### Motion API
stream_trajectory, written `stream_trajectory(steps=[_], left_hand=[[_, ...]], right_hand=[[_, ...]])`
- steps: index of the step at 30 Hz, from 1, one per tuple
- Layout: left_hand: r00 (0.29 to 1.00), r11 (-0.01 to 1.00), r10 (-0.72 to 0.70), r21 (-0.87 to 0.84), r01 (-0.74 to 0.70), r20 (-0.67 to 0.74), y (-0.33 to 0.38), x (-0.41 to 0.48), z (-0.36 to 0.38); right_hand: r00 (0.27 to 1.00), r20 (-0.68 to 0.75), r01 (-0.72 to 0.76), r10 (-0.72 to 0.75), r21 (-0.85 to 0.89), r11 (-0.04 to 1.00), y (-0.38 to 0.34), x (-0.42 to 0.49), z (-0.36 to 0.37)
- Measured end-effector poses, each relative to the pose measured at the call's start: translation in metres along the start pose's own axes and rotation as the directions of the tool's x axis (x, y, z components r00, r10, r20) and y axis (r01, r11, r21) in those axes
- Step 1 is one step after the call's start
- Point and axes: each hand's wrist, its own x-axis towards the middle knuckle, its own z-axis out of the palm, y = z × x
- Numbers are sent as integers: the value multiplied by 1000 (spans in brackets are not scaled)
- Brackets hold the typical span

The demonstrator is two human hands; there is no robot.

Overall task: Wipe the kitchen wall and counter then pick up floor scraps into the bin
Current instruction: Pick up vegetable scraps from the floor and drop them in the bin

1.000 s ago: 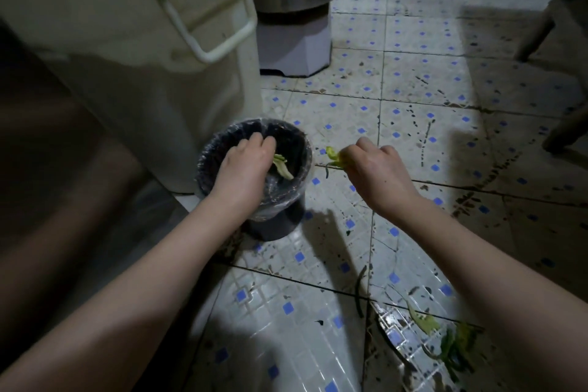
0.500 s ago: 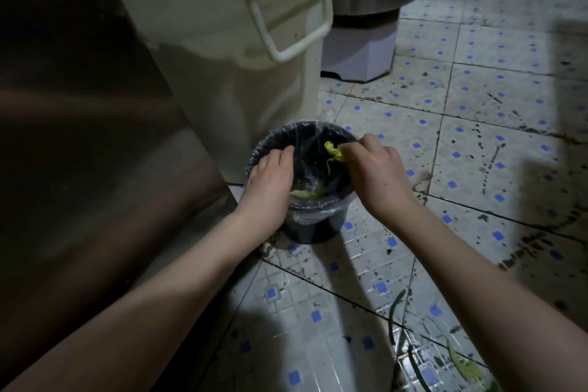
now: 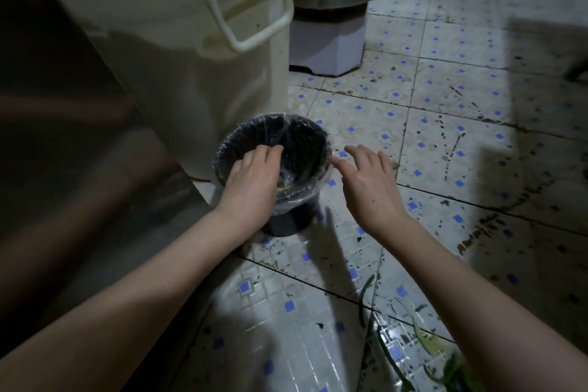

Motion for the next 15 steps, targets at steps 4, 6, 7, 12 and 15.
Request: stream_trajectory(steps=[4, 6, 7, 12, 15], left_hand=[[996, 996, 85, 26, -84, -32, 30, 7, 5], [988, 989, 150, 3, -150, -43, 48, 7, 8], [981, 982, 189, -9, -190, -44, 58, 6, 11], [914, 914, 404, 11, -405, 33, 98, -4, 37], [858, 864, 497, 22, -503, 131, 116, -12, 58]], right_hand=[[998, 43, -49, 51, -67, 997, 24, -30, 0], [994, 69, -74, 79, -75, 994, 35, -49, 0], [992, 86, -85, 92, -84, 993, 40, -59, 0], [968, 98, -220, 232, -124, 968, 66, -115, 2], [945, 102, -294, 309, -138, 946, 79, -145, 4]])
